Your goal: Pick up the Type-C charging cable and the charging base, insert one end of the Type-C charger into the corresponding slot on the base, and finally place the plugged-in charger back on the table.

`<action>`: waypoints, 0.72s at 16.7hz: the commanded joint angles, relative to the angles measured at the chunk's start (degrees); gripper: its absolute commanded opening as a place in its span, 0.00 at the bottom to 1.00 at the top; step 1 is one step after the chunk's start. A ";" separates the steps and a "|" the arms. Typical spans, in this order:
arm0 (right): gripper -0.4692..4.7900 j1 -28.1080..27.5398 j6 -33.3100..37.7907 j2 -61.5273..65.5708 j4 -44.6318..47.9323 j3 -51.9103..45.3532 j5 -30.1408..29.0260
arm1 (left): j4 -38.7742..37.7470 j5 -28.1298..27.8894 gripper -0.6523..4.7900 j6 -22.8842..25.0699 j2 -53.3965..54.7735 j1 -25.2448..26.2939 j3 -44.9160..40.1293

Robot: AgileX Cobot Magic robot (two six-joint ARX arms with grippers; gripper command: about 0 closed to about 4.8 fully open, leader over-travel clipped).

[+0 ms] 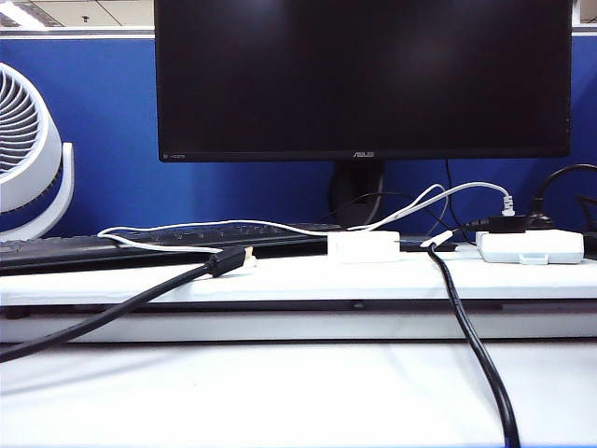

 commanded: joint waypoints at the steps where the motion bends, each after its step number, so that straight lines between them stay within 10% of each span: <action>1: 0.08 0.07 0.04 -0.09 0.20 -0.44 0.00 | -0.55 0.24 0.11 0.20 -0.11 -0.09 -0.07; 12: 0.08 0.07 7.65 0.98 -0.22 10.47 4.74 | 5.22 -8.50 0.11 -7.34 2.89 -0.09 10.12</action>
